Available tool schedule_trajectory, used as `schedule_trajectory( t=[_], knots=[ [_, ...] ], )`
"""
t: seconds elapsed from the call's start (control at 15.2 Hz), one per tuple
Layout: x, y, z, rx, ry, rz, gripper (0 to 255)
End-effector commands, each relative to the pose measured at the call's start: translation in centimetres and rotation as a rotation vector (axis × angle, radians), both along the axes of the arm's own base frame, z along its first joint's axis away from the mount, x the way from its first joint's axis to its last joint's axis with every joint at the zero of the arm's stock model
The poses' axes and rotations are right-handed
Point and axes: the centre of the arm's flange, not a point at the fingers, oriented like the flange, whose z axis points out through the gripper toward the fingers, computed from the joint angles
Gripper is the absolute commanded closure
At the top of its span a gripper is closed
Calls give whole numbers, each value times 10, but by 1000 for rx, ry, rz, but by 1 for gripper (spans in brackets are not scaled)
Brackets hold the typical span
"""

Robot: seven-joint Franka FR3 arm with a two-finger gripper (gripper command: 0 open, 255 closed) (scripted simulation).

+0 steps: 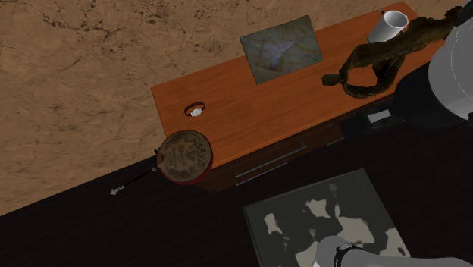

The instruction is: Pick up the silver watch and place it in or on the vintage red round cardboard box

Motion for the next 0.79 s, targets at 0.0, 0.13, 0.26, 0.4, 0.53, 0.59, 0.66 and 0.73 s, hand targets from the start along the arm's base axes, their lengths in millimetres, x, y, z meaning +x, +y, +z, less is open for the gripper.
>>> schedule_trajectory(
  t=[0.0, 0.13, 0.26, 0.4, 0.53, 0.59, 0.66, 0.73],
  knots=[
    [0, 0, 0, 0, 0, 0, 0],
    [22, 10, -12, 16, 16, 6, 0],
    [43, 20, -25, 32, 32, 12, 0],
    [65, 31, -37, 48, 47, 17, 0],
    [86, 42, -50, 64, 63, 23, 0],
    [96, 48, -56, 72, 71, 26, 0],
    [106, 53, -63, 80, 79, 29, 0],
    [116, 59, -69, 88, 87, 32, 0]
  ],
)
